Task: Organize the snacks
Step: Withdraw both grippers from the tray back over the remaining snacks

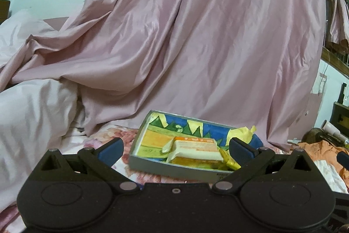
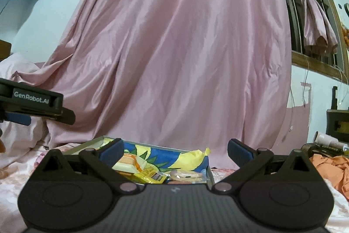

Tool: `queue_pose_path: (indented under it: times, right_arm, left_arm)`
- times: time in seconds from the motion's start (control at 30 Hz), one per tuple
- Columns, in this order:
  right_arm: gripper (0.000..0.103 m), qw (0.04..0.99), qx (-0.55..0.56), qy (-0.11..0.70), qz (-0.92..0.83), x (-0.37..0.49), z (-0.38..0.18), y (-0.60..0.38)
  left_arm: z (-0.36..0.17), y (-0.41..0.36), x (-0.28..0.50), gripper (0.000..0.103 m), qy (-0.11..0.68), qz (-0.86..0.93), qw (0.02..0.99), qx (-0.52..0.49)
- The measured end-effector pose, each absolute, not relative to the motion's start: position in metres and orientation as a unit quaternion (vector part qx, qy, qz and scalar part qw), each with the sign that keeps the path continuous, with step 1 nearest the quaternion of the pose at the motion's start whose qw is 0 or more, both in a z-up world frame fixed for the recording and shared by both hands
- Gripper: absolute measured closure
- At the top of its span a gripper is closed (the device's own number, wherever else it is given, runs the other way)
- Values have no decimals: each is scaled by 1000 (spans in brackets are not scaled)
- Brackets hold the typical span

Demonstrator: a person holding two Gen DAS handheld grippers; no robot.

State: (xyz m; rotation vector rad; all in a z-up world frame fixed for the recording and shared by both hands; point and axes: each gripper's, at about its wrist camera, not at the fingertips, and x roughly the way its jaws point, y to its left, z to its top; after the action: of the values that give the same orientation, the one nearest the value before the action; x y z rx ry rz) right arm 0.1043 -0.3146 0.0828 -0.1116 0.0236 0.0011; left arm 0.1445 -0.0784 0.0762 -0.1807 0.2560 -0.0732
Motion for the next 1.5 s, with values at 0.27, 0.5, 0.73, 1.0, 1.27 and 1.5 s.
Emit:
queue_pose_path:
  times: [0.27, 0.5, 0.73, 1.0, 1.27, 1.5]
  right_arm:
    - [0, 998, -56, 15, 5, 74, 81, -305]
    - [0, 997, -66, 28, 10, 48, 77, -294]
    - [0, 996, -72, 42, 8, 28, 71, -286]
    - [0, 994, -76, 78, 15, 14, 60, -277]
    - [0, 989, -64, 130, 26, 15, 51, -273]
    - [0, 983, -59, 169, 32, 26, 41, -270]
  left_arm:
    - [70, -62, 113, 1, 135, -36, 986, -94]
    - [56, -46, 88, 1, 148, -32, 984, -97]
    - [43, -38, 75, 1, 165, -34, 981, -99]
    - [23, -32, 69, 1, 199, -34, 975, -88]
    - [3, -26, 69, 1, 228, -37, 970, -81]
    - [-13, -21, 72, 1, 255, -37, 963, -75]
